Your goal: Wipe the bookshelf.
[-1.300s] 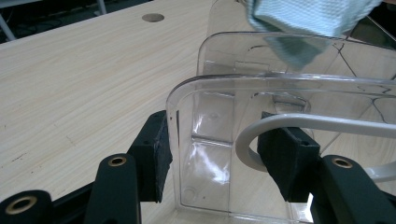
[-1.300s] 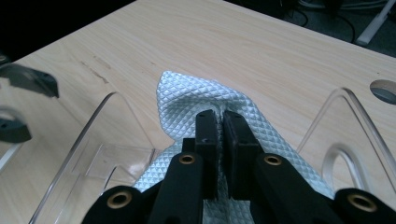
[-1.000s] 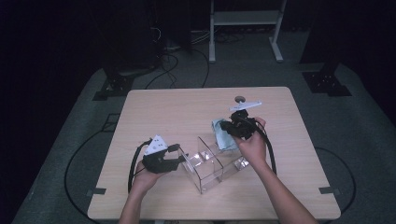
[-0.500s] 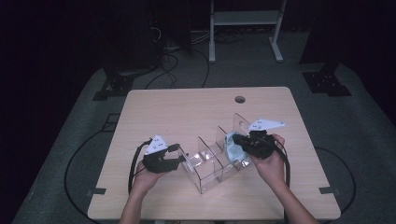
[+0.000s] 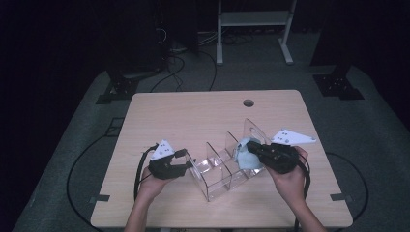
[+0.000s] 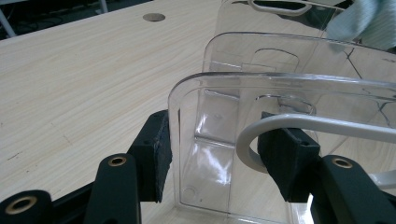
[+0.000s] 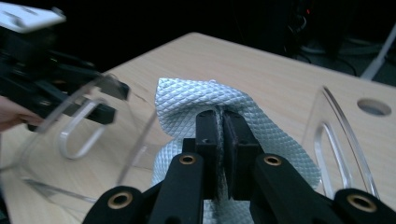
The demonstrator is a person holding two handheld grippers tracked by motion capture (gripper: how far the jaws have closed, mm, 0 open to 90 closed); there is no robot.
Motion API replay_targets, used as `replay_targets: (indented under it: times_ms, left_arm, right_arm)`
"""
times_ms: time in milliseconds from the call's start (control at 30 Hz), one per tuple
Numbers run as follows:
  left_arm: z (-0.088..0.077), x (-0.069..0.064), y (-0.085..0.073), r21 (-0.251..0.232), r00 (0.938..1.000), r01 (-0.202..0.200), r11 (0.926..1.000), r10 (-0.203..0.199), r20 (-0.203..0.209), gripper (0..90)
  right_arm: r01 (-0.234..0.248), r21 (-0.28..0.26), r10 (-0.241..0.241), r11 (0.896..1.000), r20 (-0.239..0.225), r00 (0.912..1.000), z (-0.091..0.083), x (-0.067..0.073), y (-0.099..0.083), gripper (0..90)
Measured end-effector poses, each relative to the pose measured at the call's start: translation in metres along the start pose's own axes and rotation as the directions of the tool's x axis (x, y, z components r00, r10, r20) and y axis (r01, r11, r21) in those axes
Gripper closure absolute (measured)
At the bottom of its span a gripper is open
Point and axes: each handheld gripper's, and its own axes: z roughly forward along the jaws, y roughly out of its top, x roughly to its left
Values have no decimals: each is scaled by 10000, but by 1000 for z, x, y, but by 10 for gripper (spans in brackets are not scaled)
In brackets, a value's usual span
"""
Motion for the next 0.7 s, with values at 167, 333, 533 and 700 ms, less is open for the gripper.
replay_targets:
  times_ms: [167,333,533,700]
  left_arm:
    - [0,-1,0,25,10000,31,10000,-31,-60,455]
    - [1,-1,0,14,10000,36,10000,-36,-80,455]
    - [1,-2,1,47,9999,23,10000,-22,-128,455]
    - [1,-2,1,61,9999,28,10000,-27,-159,454]
  right_arm:
    - [304,-202,-317,9993,-668,9973,-13,24,4,849]
    - [442,-14,-441,9990,-1045,9935,-6,41,-5,848]
    - [665,349,-626,9972,-1026,9927,15,50,-16,848]
    - [805,537,-752,9953,-939,9927,31,52,-16,849]
